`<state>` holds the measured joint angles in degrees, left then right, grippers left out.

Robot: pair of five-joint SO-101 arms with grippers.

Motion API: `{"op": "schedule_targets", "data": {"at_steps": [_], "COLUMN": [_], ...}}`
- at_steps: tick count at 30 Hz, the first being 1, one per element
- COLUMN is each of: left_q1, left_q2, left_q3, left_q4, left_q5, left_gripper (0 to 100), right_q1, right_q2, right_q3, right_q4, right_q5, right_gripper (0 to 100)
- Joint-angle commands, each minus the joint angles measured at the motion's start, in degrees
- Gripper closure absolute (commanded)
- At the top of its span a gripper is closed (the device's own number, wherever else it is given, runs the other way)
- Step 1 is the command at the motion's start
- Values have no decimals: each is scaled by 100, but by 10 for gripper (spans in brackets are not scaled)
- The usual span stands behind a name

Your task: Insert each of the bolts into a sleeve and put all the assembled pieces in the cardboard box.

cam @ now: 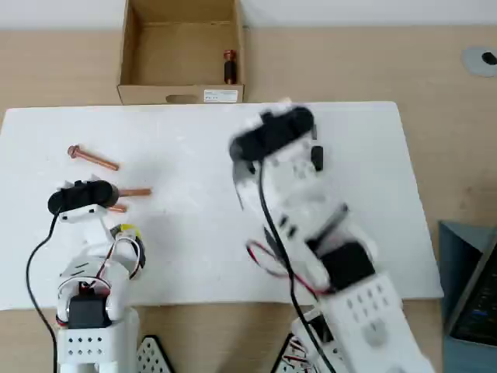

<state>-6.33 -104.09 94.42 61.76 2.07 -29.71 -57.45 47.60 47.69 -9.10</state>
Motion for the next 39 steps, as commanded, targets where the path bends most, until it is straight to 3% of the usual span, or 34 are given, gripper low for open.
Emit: {"op": "schedule_targets", "data": {"at_steps": [1,10,16,28,39], "left_q1": [-53,-53,-53,-53,-53], "left_q2": [-48,-48,-48,-48,-48], "left_q3": [-26,-26,-26,-26,-26], "left_q4": [-97,-97,-88,-88,-88], "left_q5": [-18,0,0,0,0], "left_gripper": [998,998,998,998,998], "right_q1": [163,242,242,558,453], "right_q2": [1279,4163,5789,8760,9965], "right_q3": [-998,-2993,-4585,-7705,-8602], "right_q4": [-765,-2101,-2171,-2330,-2321], "right_q5": [-9,0,360,378,1802], "right_gripper": [989,989,989,989,986]}}
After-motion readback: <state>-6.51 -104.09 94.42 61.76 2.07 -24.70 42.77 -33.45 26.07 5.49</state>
